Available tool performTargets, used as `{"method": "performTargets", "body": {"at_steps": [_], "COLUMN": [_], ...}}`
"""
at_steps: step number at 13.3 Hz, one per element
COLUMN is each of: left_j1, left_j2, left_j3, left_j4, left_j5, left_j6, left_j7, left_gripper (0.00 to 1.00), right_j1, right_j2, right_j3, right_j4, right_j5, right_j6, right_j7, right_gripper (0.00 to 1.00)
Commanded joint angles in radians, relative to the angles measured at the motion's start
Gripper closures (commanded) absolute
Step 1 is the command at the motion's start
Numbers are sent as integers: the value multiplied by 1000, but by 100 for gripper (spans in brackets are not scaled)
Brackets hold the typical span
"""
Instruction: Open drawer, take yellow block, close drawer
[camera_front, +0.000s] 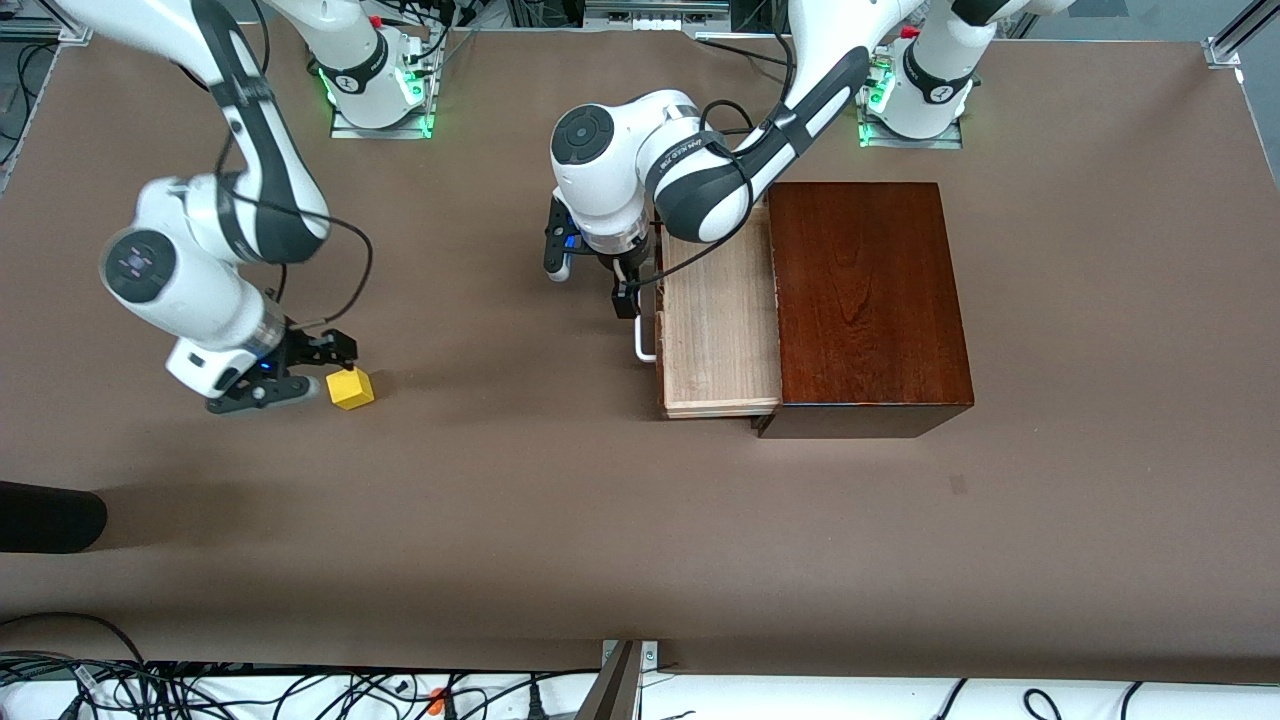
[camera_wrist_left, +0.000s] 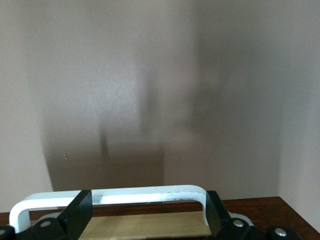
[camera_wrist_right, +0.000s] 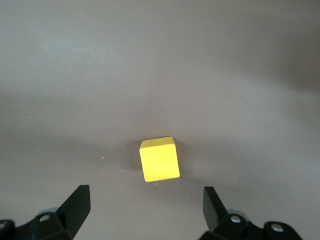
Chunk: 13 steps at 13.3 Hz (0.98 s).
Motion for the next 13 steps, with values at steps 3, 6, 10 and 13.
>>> {"method": "performTargets", "body": {"at_steps": [3,6,10,13], "left_j1": [2,2,4,30], "left_j2": [-8,-9,-9,-26], "left_j3": [0,1,6,9], "left_j4": [13,13,13,-1], "left_j5": [30,30,30,40], "left_j6": [-88,-128,-165,-176], "left_j7": [4,4,4,7], "left_gripper": [0,0,0,0], "right_j1": [-15,-17,-15,-17], "right_j2": [-171,-214,-245,-245], "right_j3": [18,-11,-11,-18], "right_j4": [144,230,256,274], "right_j5": [12,107,113,101], "right_j6": [-323,-510,-535,-538], "right_j7": [19,11,22,20], "right_gripper": [0,0,0,0]}}
